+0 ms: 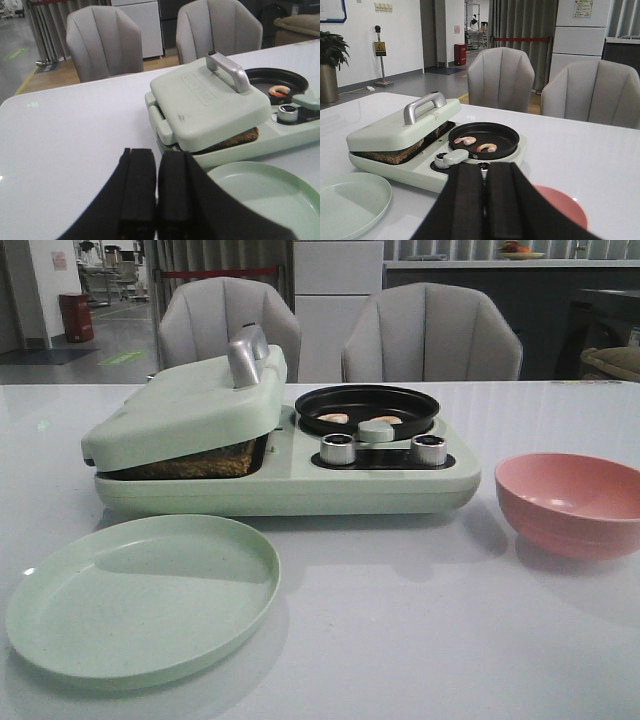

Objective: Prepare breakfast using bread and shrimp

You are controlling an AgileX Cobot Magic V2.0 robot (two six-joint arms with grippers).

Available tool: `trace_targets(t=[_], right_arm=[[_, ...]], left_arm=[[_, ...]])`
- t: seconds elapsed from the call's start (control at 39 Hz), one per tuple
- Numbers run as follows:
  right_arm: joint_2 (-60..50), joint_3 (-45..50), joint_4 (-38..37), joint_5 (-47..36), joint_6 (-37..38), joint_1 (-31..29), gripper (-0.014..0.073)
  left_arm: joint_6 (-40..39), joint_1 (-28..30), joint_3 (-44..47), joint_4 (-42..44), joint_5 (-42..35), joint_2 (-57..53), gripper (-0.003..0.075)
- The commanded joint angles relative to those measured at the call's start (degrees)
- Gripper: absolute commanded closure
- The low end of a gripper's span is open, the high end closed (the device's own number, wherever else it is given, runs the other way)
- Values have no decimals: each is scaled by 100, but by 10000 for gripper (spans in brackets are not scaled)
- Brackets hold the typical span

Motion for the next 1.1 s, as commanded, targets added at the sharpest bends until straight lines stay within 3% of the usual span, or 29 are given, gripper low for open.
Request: trace_targets(t=[0.0,0.18,0.36,0.49,1.08], right_arm=[[120,-144,50,-404,-32,-4,442],[120,-144,50,-404,-32,-4,442],[120,-144,50,-404,-32,-4,442],[120,-144,50,-404,-32,-4,442],[120,-144,50,-404,-32,-4,442]], left_arm=[[-472,156,127,312,-1092,62,606],[-748,512,867,422,-1930,-7,606],[-774,621,1391,572,-2112,-340,606],[-1529,621,1762,1041,-2607,-582,606],[-1727,749,1750,1124,-2091,-964,606]])
